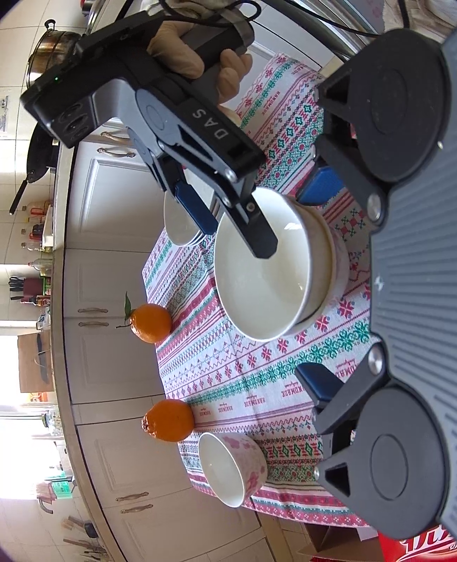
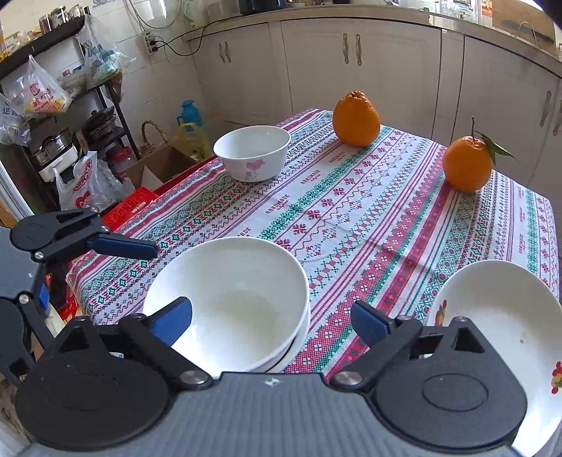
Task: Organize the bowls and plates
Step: 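Lower the held bowl into another white bowl and open the right tool, then move the right tool to another pink-patterned bowl and close on its rim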
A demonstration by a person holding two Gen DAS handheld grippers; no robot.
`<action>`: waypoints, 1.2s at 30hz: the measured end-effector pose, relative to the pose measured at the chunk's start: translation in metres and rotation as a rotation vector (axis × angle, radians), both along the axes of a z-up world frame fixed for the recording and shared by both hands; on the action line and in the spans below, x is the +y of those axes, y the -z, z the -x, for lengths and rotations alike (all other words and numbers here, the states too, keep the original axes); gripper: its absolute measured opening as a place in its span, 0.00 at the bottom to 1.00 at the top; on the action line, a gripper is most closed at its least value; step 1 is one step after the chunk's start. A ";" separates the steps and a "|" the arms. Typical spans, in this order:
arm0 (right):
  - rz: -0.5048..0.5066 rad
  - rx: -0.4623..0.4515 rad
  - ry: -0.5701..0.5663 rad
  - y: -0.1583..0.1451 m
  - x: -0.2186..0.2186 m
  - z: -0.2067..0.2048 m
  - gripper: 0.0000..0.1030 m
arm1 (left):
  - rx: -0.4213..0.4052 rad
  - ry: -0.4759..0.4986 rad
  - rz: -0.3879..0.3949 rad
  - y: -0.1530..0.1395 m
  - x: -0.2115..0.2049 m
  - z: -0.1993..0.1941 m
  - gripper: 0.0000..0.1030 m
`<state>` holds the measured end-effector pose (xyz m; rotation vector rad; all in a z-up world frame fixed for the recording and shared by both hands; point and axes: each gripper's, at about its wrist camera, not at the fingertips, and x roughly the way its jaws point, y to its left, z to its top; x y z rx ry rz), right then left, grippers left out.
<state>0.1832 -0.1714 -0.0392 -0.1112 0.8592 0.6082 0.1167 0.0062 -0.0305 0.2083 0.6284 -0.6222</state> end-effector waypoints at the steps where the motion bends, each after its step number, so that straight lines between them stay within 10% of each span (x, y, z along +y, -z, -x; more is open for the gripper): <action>1: 0.005 -0.004 0.002 -0.001 0.000 0.000 0.98 | -0.004 -0.003 -0.003 -0.001 0.002 0.001 0.93; 19: 0.078 -0.082 -0.112 -0.036 0.044 -0.025 1.00 | -0.086 -0.221 0.029 -0.008 0.073 -0.029 0.96; 36: 0.105 -0.037 -0.232 -0.048 0.099 -0.138 1.00 | -0.112 -0.404 -0.018 0.009 0.092 -0.116 0.96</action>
